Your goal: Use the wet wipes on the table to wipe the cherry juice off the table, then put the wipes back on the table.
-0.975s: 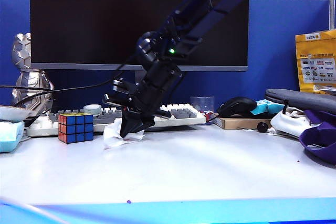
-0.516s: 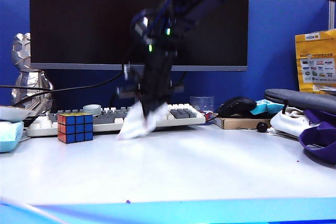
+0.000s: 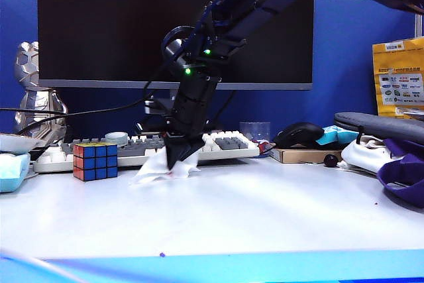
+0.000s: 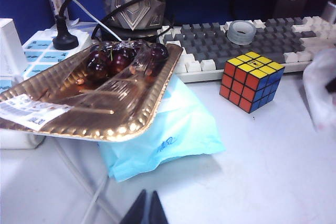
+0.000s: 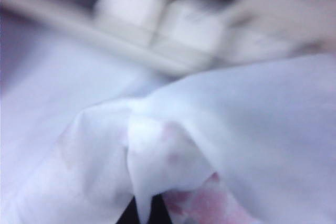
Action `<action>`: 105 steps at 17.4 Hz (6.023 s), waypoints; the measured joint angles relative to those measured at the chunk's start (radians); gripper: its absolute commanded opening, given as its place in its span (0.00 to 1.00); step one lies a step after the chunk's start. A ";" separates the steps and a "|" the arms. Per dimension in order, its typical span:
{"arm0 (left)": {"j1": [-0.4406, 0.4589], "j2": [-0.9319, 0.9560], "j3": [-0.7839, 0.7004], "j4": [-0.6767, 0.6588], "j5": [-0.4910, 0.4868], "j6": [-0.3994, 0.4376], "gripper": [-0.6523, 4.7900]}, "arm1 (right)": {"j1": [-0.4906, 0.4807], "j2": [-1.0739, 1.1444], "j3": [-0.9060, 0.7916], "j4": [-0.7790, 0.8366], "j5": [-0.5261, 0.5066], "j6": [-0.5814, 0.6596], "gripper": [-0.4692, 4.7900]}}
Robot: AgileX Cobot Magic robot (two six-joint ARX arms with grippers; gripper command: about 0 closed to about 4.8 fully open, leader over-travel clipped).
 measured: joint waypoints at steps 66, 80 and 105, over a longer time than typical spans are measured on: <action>0.000 0.000 0.000 0.000 0.000 0.000 0.12 | -0.016 0.016 0.056 -0.027 -0.150 -0.051 0.41; 0.000 0.000 0.000 0.000 0.000 0.000 0.12 | 0.022 0.021 0.190 -0.254 -0.293 -0.055 0.42; 0.000 0.000 0.000 0.000 0.000 0.000 0.12 | 0.060 0.098 0.192 -0.201 -0.105 -0.085 0.08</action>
